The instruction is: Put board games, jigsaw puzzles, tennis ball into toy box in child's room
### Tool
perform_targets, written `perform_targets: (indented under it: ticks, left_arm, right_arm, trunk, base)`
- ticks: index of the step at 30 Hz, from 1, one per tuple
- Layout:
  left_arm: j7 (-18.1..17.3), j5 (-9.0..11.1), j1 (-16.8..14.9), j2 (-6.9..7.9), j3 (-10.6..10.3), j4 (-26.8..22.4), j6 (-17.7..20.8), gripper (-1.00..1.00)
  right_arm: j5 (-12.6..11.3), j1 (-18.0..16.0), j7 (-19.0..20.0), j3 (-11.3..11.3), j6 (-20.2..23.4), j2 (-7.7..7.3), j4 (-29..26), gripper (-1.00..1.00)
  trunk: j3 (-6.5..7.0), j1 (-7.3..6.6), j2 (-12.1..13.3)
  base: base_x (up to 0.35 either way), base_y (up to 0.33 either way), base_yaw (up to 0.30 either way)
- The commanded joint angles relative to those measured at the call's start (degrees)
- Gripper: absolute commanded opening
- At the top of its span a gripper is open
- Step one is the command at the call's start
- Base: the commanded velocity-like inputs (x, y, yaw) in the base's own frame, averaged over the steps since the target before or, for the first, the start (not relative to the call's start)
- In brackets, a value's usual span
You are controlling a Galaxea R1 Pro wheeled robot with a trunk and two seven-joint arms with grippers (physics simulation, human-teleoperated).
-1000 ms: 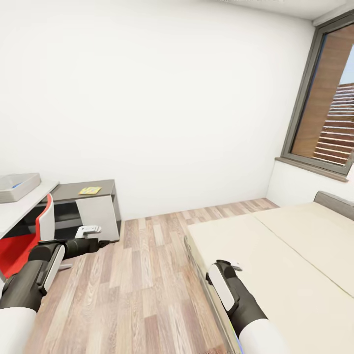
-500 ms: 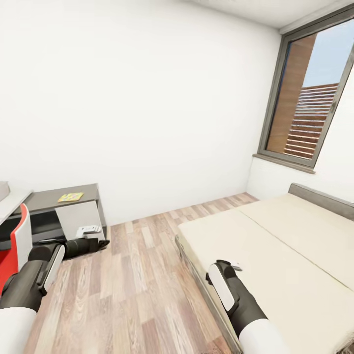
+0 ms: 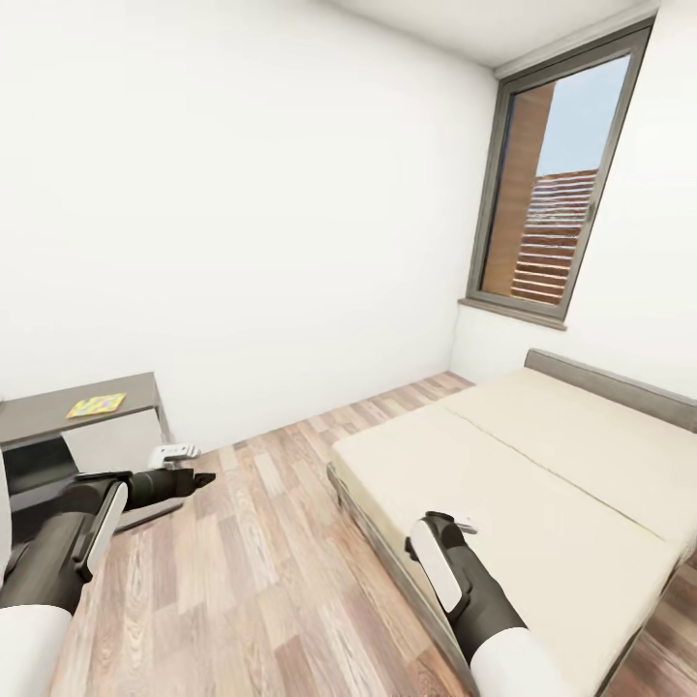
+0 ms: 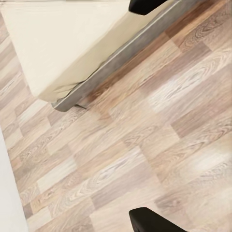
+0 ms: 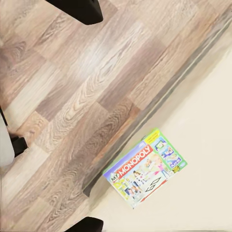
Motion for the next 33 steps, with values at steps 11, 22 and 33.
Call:
perform_targets:
  ticks: [11,22,33]
  left_arm:
    - [-0.1,0.2,0.0,0.01,0.1,0.0,0.4,1.0]
    - [-0.1,0.2,0.0,0.01,0.1,-0.1,0.4,1.0]
    - [-0.1,0.2,0.0,0.01,0.1,0.0,0.3,1.0]
  right_arm:
    - [-0.6,0.0,-0.6,0.1,0.0,0.0,0.0,1.0]
    - [-0.7,0.0,0.1,0.0,0.0,0.0,0.0,1.0]
    - [-0.7,0.0,0.2,0.0,0.0,0.0,0.1,1.0]
  trunk:
    - [-0.03,0.03,0.0]
    - [-0.03,0.03,0.0]
    - [-0.03,0.03,0.0]
  base:
    - [0.0,0.267,-0.28]
    - [0.0,0.059,-0.28]
    - [0.0,0.001,-0.28]
